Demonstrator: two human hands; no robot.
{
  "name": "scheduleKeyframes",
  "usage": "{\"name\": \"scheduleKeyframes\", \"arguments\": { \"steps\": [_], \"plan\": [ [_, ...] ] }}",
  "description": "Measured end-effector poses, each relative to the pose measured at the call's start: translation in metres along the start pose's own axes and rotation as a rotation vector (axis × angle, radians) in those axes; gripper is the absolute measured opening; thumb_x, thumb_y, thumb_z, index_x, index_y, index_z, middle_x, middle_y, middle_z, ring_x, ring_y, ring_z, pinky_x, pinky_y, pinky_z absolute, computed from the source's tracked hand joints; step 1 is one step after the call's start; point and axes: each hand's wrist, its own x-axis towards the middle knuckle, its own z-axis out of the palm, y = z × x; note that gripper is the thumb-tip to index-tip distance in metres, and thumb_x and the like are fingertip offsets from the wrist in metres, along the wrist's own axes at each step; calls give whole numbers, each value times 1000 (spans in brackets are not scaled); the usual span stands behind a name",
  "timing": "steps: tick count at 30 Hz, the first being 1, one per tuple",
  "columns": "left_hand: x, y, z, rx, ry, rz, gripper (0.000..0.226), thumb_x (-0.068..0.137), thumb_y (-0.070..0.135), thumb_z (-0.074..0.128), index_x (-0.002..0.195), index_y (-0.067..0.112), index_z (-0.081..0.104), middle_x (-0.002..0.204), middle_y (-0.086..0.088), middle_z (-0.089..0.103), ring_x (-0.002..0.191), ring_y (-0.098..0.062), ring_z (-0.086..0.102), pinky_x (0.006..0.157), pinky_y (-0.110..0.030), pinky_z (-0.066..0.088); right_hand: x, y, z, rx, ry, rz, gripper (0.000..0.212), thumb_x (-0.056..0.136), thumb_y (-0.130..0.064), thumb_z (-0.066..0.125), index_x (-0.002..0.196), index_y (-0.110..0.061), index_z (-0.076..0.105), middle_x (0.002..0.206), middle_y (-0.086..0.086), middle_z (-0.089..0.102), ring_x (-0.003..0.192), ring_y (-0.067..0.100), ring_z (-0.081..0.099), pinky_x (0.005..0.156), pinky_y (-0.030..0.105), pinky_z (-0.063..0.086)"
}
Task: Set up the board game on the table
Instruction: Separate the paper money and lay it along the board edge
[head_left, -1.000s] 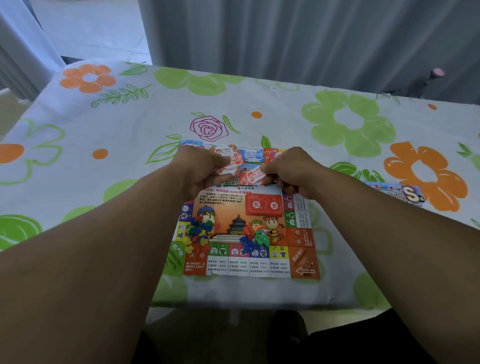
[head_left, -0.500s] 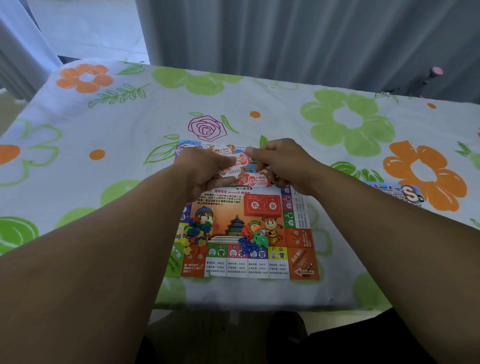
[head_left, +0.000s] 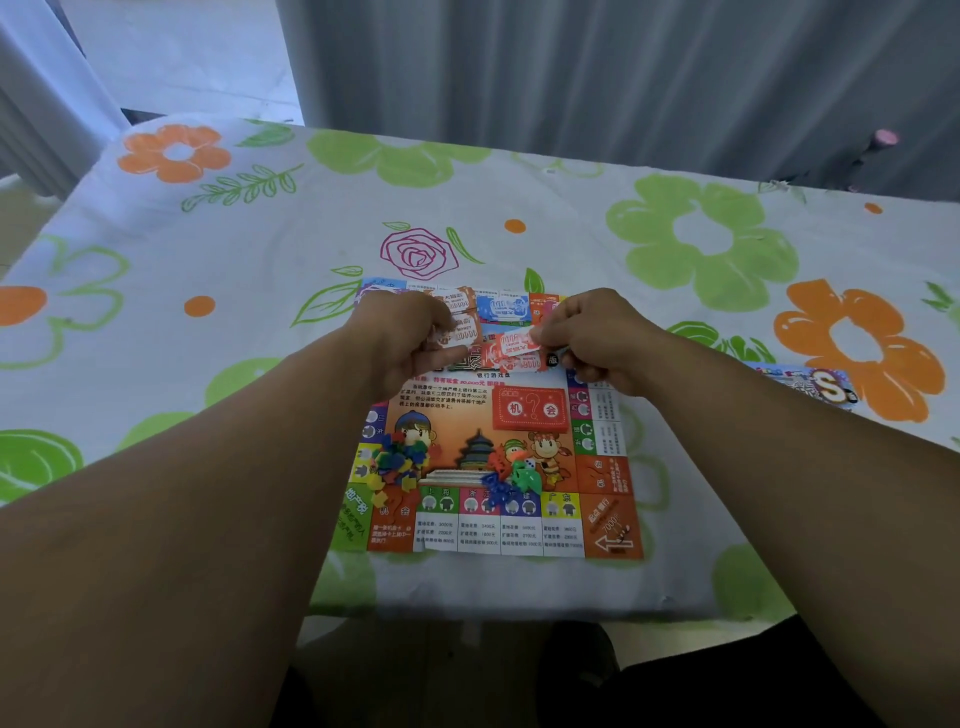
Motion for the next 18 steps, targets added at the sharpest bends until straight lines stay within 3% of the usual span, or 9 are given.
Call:
{"name": "scheduleKeyframes", "arguments": {
  "steps": [6,11,14,18],
  "plan": [
    [-2,-1,2,40,-32,8,27,88,-6,67,115,-6,61,101,-13,60,76,-21,69,66,-29,62,0,-1,5,-150,87,-44,18,88,-18,75,88,-10,58,84,9,72,60,20,66,51,28,47],
    [-3,-2,0,67,-84,10,27,87,3,73,111,-3,64,112,-19,71,85,-28,76,65,-27,61,-7,-16,15,19,-80,-213,27,92,-33,71,88,-7,65,81,7,67,48,11,54,42,24,39],
    [-2,-3,-3,57,-75,28,30,86,5,75,113,-4,65,117,-18,68,85,-27,76,67,-27,62,-5,-19,25,-19,-93,-244,25,93,-27,71,91,-2,67,77,8,67,49,12,53,43,25,41],
    [-4,-3,-10,53,-46,14,26,90,5,72,112,-5,63,104,-18,73,75,-26,77,74,-34,64,0,-24,33,41,-58,-216,17,93,-18,70,91,-1,66,73,8,64,49,14,47,41,23,37]
  ]
}}
